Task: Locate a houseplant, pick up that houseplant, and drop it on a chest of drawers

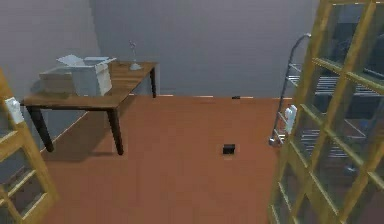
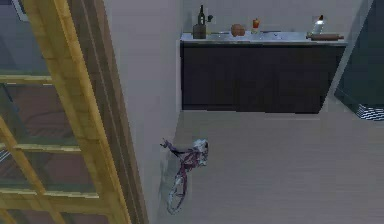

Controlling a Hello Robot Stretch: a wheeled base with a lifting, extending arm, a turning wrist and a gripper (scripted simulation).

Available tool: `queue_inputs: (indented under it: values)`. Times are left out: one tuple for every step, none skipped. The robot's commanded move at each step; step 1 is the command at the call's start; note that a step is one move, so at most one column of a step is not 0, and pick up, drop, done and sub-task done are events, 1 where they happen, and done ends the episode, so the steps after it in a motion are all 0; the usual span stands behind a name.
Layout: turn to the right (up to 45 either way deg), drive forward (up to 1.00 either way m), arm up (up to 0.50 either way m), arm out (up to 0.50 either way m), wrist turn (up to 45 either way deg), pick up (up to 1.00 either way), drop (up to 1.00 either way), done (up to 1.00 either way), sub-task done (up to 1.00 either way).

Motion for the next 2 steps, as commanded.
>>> queue_inputs:
  values:
    - [0.0,0.05,0.00,0.00,0.0,0.00,0.00,0.00,0.00]
    - [-9.0,0.00,0.00,0.00,0.0,0.00,0.00,0.00,0.00]
